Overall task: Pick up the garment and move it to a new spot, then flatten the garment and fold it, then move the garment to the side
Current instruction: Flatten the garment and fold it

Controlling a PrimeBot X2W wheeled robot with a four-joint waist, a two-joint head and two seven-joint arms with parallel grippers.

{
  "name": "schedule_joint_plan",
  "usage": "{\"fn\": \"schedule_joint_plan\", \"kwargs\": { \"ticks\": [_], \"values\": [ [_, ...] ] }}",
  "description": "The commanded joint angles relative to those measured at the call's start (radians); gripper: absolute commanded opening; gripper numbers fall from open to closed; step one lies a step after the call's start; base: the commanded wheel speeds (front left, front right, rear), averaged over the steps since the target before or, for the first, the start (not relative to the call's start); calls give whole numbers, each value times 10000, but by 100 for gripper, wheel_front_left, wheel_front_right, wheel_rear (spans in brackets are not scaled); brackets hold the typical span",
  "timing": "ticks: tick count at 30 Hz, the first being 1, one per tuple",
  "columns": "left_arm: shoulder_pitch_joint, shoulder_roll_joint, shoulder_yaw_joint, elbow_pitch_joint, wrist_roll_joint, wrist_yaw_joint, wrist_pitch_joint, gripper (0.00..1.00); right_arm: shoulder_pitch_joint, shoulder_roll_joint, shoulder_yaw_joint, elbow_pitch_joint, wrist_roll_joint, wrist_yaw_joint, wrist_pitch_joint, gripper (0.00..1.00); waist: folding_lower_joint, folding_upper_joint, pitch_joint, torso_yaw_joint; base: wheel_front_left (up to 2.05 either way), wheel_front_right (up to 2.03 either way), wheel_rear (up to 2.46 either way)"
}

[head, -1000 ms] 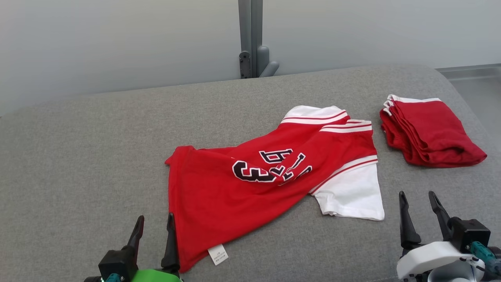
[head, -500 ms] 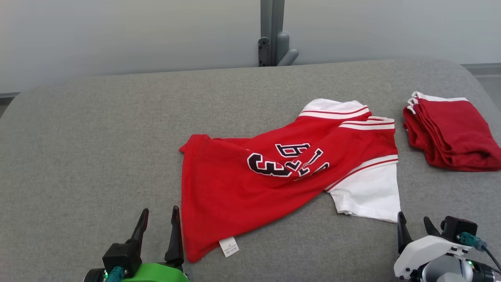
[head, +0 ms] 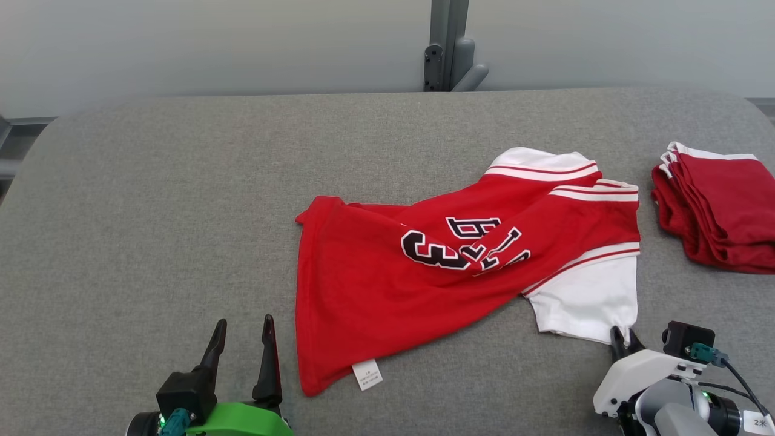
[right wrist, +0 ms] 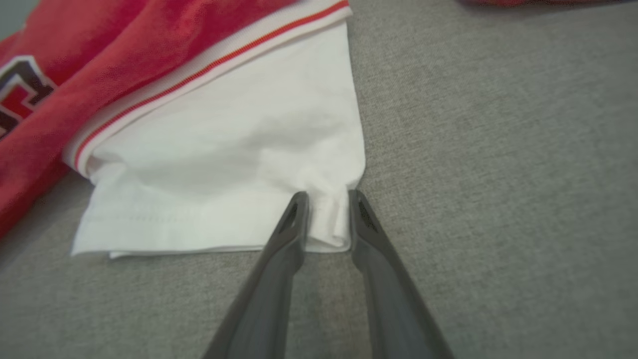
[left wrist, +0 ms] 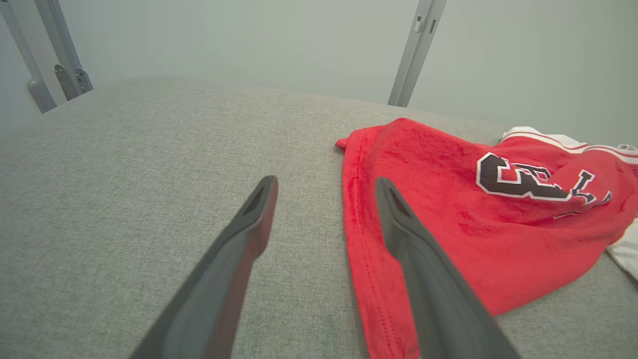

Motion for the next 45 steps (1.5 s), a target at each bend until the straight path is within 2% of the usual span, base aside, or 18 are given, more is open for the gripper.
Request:
{"fn": "schedule_joint_plan", "kwargs": {
  "ticks": [1, 5, 12, 21, 24, 30, 38, 40, 41, 42, 44, 45],
  "values": [
    [-87, 24, 16, 14, 100, -38, -23, 100, -3, 35, 35, 291, 5, -7, 9, 0, 0, 0, -27, -10, 0, 0, 0],
    [42, 24, -169, 146, 52, -169, -23, 100, -183, 8, -174, 342, 83, -12, -250, 0, 0, 0, -108, -48, 0, 0, 0],
    [249, 26, -734, 754, -566, -472, 40, 100, 244, -18, -938, -476, 59, -9, -440, 0, 0, 0, -309, -110, 0, 0, 0],
    [634, 26, -1301, 1322, -1416, -682, 1252, 100, 1192, -41, -2013, -1909, -441, -9, -449, 0, 0, 0, -497, -244, 0, 0, 0],
    [764, 26, -1356, 1472, -2104, -710, 1694, 100, 1330, -18, -2123, -2108, -530, -10, -435, 0, 0, 0, -514, -285, 0, 0, 0],
    [445, 26, -1660, 1688, -3121, -664, 1972, 100, 1422, 2, -2062, -2364, -585, -9, -295, 0, 0, 0, -504, -378, 0, 0, 0],
    [-359, 27, -2230, 2591, -3808, -449, 2030, 100, 1324, 6, -1549, -2468, -227, -9, -285, 0, 0, 0, -368, -575, 0, 0, 0],
    [-506, 27, -2327, 2841, -4095, -441, 2055, 92, 1290, 5, -1454, -2494, -195, -9, -290, 0, 0, 0, -327, -631, 0, 0, 0],
    [-583, 29, -2384, 2951, -4211, -426, 2041, 82, 1273, 6, -1422, -2507, -181, -9, -292, 0, 0, 0, -305, -655, 0, 0, 0],
    [-659, 29, -2408, 3086, -4324, -374, 2008, 78, 1252, 5, -1393, -2524, -173, -9, -294, 0, 0, 0, -279, -680, 0, 0, 0],
    [-818, 27, -2472, 3319, -4436, -324, 1907, 87, 1217, 7, -1340, -2551, -155, -9, -298, 0, 0, 0, -234, -719, 0, 0, 0],
    [-881, 29, -2502, 3453, -4537, -314, 1845, 87, 1201, 6, -1315, -2565, -152, -9, -301, 0, 0, 0, -212, -734, 0, 0, 0]
  ]
}}
